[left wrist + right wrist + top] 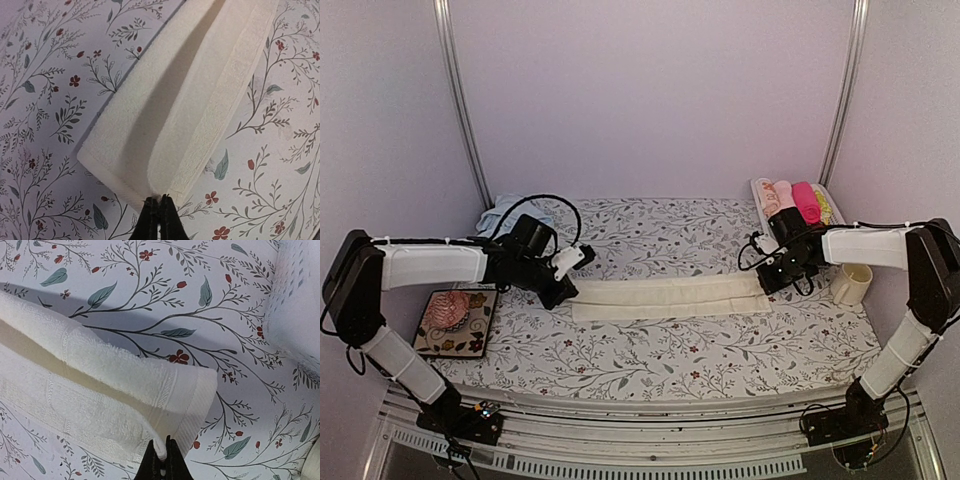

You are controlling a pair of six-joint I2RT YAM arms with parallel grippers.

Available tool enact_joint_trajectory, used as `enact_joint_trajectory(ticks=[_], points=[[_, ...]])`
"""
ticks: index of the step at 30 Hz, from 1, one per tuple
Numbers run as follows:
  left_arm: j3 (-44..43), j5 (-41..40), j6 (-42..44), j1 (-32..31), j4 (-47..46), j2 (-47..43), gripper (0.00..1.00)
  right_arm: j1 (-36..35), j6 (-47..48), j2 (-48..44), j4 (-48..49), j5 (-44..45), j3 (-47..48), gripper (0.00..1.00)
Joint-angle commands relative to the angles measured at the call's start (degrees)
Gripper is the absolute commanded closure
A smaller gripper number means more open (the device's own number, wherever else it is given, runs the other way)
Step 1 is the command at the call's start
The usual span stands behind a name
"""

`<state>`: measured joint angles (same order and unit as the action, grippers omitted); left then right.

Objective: Roll the towels
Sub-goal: Fold the towel at the center of the board.

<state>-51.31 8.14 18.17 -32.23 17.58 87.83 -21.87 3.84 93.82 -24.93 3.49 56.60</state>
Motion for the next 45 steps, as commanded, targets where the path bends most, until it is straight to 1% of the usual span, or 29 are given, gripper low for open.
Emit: enact_joint_trajectory(ticks=[1, 12, 16, 20, 22, 24, 31, 36, 41, 45], points=[[0.51, 1.09, -1.01, -1.23, 0.52, 1.10, 1.00, -0.29, -0.39, -0.53, -0.14, -0.32, -0.26, 0.98], [1.16, 1.59, -1.04, -1.69, 1.14, 0.09, 1.00, -0.95, -0.41, -0.49, -0.24, -1.20, -1.54, 0.94], [1.21, 1.98, -1.18, -1.87, 1.53, -0.03, 0.93, -1.09, -0.56, -0.64, -0.38, -1.04, -2.00, 0.93], [1.29, 2.12, -1.31, -2.01, 1.89, -0.01, 0.91, -1.10, -0.74, -0.74, -0.39, -0.64, -2.63, 0.91], [1.45, 2.27, -1.41, -2.05, 1.93, -0.03, 0.94, -1.15, -0.76, -0.74, -0.34, -0.50, -2.78, 0.91], [1.63, 2.20, -1.40, -2.13, 1.87, -0.05, 0.99, -1.14, -0.76, -0.62, -0.15, -0.38, -2.90, 0.92], [1.40, 1.54, -1.38, -2.11, 1.05, 0.23, 1.00, -1.07, -0.69, -0.15, -0.25, 0.41, -1.38, 0.96], [0.59, -1.43, -1.31, -2.14, -0.60, 0.15, 1.00, -1.07, -0.93, 0.49, -1.05, 2.28, 1.67, 0.97], [-0.97, -7.38, -1.00, -2.06, -4.98, 0.57, 1.00, -1.08, -0.53, 2.77, -1.20, 5.01, 6.83, 0.98], [-2.67, -12.74, -0.15, -1.80, -9.35, 2.76, 1.00, -0.78, 0.41, 6.40, -0.82, 6.76, 11.93, 0.98]])
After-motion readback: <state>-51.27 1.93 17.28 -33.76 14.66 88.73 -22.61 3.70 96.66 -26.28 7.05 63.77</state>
